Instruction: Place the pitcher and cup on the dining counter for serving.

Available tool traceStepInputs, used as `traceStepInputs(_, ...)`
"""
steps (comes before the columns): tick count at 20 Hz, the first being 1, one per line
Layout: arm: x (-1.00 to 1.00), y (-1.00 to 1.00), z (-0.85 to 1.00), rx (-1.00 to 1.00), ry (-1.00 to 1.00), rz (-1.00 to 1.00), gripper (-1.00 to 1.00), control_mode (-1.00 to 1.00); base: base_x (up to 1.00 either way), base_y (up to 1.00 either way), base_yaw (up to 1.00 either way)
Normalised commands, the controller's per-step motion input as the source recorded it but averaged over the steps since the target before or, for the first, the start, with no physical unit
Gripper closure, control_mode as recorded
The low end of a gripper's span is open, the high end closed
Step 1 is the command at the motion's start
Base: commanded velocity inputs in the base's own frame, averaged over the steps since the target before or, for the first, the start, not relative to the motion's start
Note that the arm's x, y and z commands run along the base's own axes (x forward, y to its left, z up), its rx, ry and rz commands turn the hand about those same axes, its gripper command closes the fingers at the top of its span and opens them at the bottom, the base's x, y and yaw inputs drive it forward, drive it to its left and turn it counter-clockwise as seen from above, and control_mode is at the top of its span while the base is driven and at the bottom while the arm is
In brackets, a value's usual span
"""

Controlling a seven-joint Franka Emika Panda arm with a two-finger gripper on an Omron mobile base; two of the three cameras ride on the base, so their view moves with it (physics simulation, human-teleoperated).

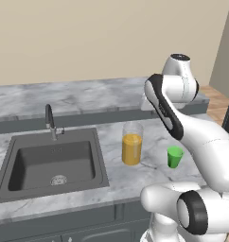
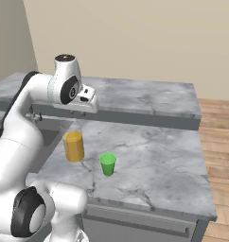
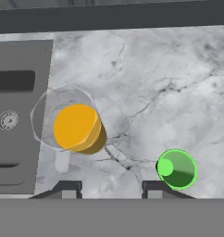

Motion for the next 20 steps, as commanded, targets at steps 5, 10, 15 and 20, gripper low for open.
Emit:
traceStepInputs(5, -0.27, 0.09, 0.00, 0.00, 0.00, 0.00, -1.00, -1.00, 0.00, 0.00, 0.00)
traceStepInputs(10, -0.23, 0.27, -0.10, 0.00, 0.00, 0.00, -1.00, -1.00, 0.00, 0.00, 0.00)
traceStepInputs(15, 0.05, 0.46, -0.56, 0.00, 0.04, -0.03, -1.00, -1.00, 0.00, 0.00, 0.00)
traceStepInputs(20, 0.20, 0.46, -0.84, 0.00, 0.07, -0.08, -1.00, -1.00, 0.00, 0.00, 0.00)
